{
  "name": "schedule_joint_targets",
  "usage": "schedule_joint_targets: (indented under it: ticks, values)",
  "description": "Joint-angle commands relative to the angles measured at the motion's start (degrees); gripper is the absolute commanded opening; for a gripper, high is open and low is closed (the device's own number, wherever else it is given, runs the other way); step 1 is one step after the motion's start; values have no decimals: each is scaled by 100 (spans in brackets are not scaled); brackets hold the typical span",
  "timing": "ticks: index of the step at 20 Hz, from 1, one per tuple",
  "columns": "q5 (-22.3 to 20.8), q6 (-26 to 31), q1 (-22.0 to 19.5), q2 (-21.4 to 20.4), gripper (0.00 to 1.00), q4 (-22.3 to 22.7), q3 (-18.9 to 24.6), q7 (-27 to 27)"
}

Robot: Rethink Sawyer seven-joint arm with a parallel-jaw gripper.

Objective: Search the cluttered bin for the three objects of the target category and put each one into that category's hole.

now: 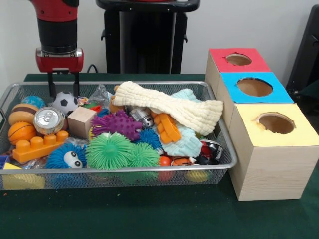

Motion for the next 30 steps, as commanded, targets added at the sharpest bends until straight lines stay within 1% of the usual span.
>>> schedule_joint_targets:
  ticks: [1,4,7,10,14,18,21,24,26,30]
  values:
    - [-315,-443,315,268,100,486,-467,397]
    - [-252,-537,368,364,100,504,-577,378]
    - [-311,-757,520,483,100,514,-780,553]
    - [-430,-1135,806,683,100,452,-1094,891]
    - [-340,-1443,1065,869,100,363,-1397,1017]
    - [-146,-1581,1113,1016,100,288,-1538,863]
    - [-9,-1636,1057,1184,100,221,-1567,712]
    - [61,-1693,1089,1195,100,229,-1631,659]
    - [135,-1654,1020,1248,100,226,-1594,552]
    - [282,-1612,1027,1199,100,240,-1590,457]
